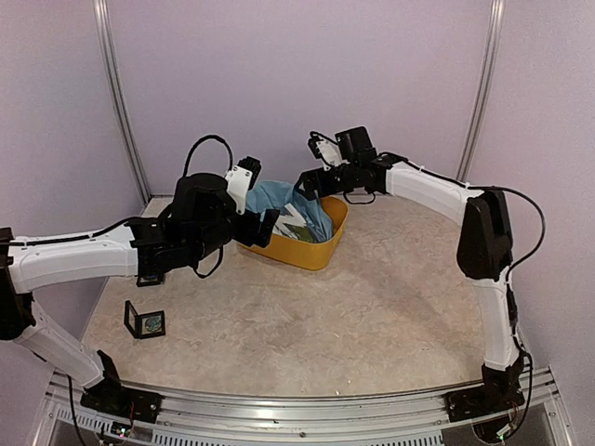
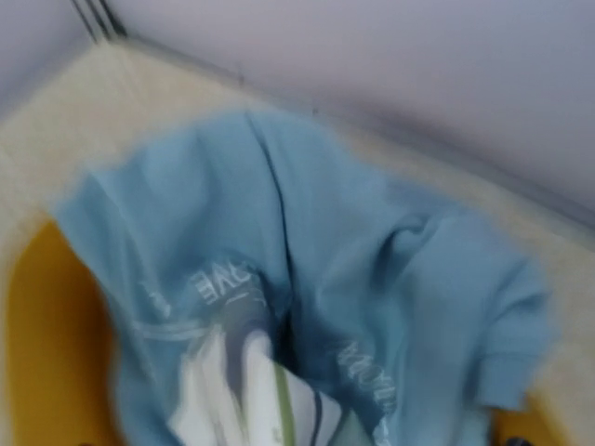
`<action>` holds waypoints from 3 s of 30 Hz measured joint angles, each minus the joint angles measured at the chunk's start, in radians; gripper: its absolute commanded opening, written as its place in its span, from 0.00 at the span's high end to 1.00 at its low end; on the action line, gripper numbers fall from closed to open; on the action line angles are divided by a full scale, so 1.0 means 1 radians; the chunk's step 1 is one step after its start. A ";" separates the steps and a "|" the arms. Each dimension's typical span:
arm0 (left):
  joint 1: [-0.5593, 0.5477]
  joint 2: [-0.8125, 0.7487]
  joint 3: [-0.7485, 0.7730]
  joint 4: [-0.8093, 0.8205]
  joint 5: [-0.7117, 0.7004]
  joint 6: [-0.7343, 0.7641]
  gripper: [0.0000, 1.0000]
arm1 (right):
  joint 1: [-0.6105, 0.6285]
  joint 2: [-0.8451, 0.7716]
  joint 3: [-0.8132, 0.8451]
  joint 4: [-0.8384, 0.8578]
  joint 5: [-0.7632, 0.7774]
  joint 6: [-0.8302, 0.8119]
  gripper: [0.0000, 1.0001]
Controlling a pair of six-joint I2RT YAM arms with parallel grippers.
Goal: Pin the brooch onto the clothing
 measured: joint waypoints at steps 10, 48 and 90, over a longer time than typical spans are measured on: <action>-0.008 -0.058 -0.063 -0.045 -0.002 -0.034 0.01 | 0.078 0.498 0.448 -0.325 0.187 -0.034 1.00; 0.019 -0.123 -0.056 -0.066 0.126 0.023 0.01 | 0.041 -0.709 -0.764 -0.378 0.267 -0.068 0.00; 0.367 0.814 0.860 -0.311 0.327 0.299 1.00 | -0.111 -0.719 -0.866 -0.327 0.211 0.020 0.01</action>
